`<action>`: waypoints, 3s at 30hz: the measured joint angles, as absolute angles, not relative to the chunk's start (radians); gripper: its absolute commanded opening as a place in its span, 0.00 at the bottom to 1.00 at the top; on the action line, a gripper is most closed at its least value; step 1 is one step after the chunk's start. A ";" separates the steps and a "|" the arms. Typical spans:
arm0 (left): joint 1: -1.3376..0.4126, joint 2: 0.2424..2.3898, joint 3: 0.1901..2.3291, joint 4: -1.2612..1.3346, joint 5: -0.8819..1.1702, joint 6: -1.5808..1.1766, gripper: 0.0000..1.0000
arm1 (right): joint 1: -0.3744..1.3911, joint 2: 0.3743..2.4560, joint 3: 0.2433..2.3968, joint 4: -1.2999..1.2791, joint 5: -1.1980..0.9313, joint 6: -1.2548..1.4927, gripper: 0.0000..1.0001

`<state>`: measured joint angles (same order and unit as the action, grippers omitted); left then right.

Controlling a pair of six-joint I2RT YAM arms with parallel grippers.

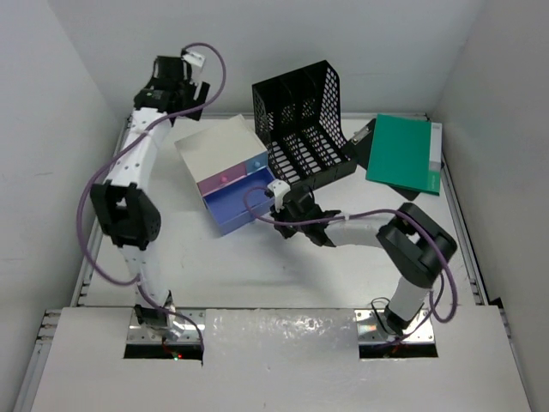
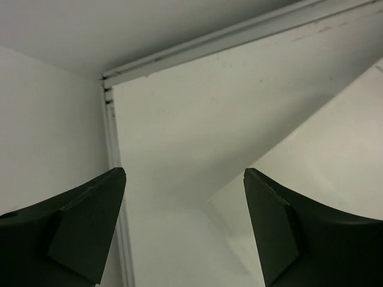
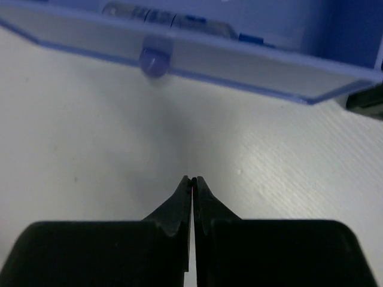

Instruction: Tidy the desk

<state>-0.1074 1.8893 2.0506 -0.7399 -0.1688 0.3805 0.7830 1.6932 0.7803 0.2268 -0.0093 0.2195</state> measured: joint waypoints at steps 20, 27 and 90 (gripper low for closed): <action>-0.122 2.106 1.875 -0.381 -0.121 0.421 0.58 | 0.774 2.159 1.260 0.427 0.063 0.285 0.00; -0.118 2.098 1.841 -0.307 -0.086 0.436 0.58 | 0.748 2.308 1.447 0.449 0.088 0.331 0.00; -0.208 1.977 1.829 -0.609 -0.046 0.501 0.69 | -0.398 1.991 1.229 0.036 0.221 0.366 0.99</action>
<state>-0.2077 1.9774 1.8290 -0.6094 -0.0460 0.5014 -0.3985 1.9907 1.2293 0.0364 0.2214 0.3656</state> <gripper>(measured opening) 0.684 0.986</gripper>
